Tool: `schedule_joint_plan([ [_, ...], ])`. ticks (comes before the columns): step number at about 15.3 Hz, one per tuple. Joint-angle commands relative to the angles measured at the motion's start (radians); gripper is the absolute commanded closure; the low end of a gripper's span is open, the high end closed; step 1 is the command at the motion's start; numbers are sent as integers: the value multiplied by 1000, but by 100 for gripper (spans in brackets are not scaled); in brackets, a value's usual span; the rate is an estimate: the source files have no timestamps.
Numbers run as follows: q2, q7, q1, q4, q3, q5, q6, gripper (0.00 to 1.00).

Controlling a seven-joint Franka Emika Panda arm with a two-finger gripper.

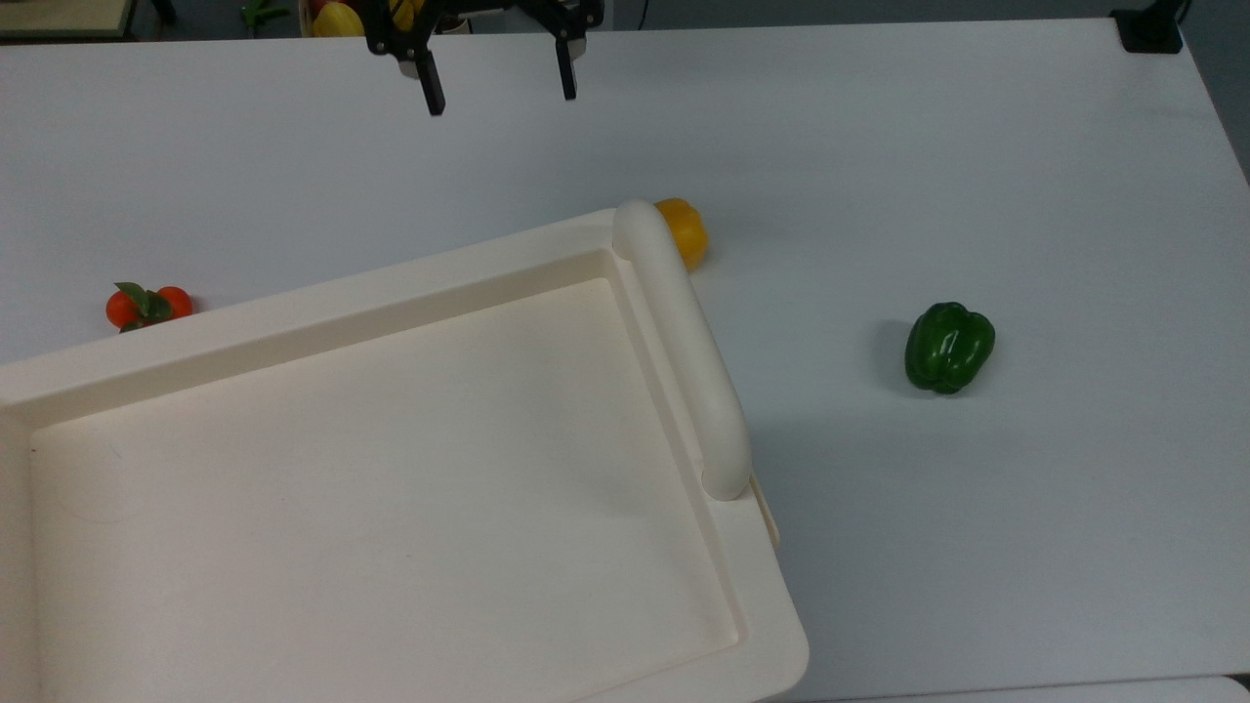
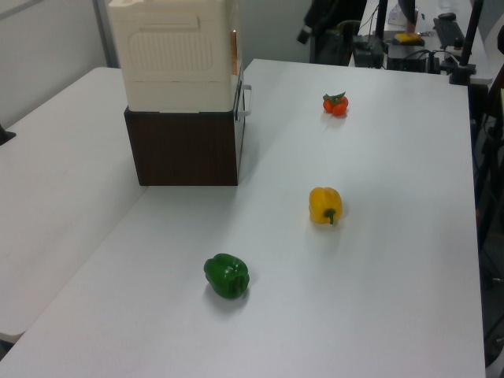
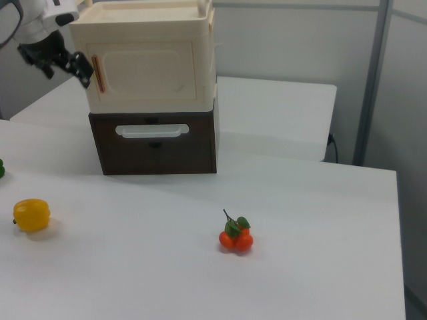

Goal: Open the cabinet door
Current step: 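Lower the gripper onto the orange door handle and close on it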

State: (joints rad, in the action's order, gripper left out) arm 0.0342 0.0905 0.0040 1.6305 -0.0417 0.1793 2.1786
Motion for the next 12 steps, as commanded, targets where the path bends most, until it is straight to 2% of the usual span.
schedule_joint_plan([
  [1, 49, 0, 5, -17, -20, 15, 195, 21],
  [2, 65, 2, 7, -18, -21, 15, 243, 29],
  [5, 108, 15, 8, -21, -46, 5, 358, 36],
  [12, 202, 89, 8, -74, -61, -3, 484, 36],
])
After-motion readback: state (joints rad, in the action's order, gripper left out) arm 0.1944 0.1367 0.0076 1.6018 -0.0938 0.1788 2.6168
